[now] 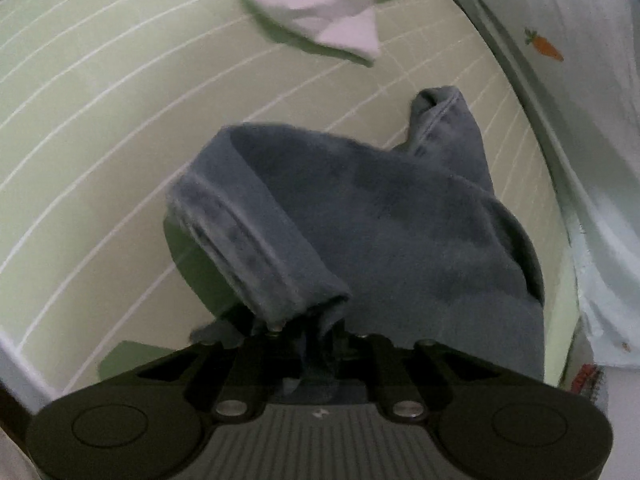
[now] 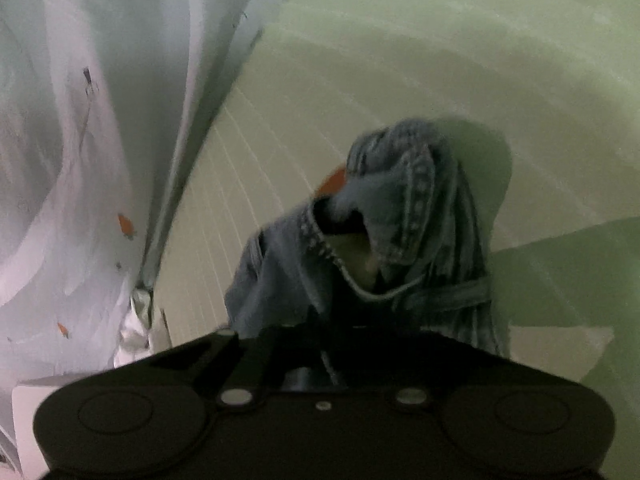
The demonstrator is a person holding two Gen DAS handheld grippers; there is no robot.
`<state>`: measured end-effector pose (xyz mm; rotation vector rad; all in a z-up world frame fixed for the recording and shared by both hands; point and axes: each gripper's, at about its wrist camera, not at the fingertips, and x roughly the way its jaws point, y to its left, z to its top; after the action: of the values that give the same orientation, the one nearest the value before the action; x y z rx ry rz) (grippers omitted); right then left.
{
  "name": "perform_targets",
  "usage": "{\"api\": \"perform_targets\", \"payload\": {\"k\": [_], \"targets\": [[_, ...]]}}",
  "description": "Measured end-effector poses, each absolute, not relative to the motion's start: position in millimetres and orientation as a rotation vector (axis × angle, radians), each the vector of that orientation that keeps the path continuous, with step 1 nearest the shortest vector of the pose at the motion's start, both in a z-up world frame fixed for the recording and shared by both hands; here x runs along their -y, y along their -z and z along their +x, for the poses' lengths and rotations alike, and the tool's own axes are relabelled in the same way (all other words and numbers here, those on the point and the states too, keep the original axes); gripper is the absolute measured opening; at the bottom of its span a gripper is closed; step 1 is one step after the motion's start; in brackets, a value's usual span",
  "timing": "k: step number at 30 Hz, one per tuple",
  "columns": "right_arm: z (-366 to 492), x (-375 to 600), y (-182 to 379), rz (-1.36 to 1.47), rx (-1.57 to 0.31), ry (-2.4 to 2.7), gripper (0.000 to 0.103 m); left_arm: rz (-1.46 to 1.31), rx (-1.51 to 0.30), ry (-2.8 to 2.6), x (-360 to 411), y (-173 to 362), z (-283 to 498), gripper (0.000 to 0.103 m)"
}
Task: Fold clothes
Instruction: 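Lower the jeans onto the mat and open both grippers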
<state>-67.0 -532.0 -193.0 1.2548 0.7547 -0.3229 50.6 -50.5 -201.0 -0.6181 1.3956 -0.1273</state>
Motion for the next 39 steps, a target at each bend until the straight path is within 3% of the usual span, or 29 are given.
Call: {"api": "perform_targets", "payload": {"k": [6,14,25,31,34,36,39], "targets": [[2,605,153,1.111,-0.605,0.347,0.002,-0.675,-1.336,0.194,108,198,142,0.003],[34,644,70,0.744,-0.395,0.437,0.002,-0.585,-1.076,0.256,147,126,198,0.003],[-61,636,60,0.742,-0.334,0.594,0.001,-0.558,-0.869,-0.136,3,81,125,0.003],[-108,632,80,0.748,-0.427,0.739,0.002,-0.582,-0.902,-0.376,-67,95,76,0.004],[-120,629,91,0.75,-0.494,0.755,0.005,-0.553,-0.939,-0.42,-70,103,59,0.007],[-124,622,95,0.734,-0.521,0.767,0.01,-0.509,-0.945,-0.437,-64,103,53,0.02],[-127,609,97,0.701,-0.537,0.802,0.034,-0.486,-0.938,-0.398,-50,104,56,0.04]]}}
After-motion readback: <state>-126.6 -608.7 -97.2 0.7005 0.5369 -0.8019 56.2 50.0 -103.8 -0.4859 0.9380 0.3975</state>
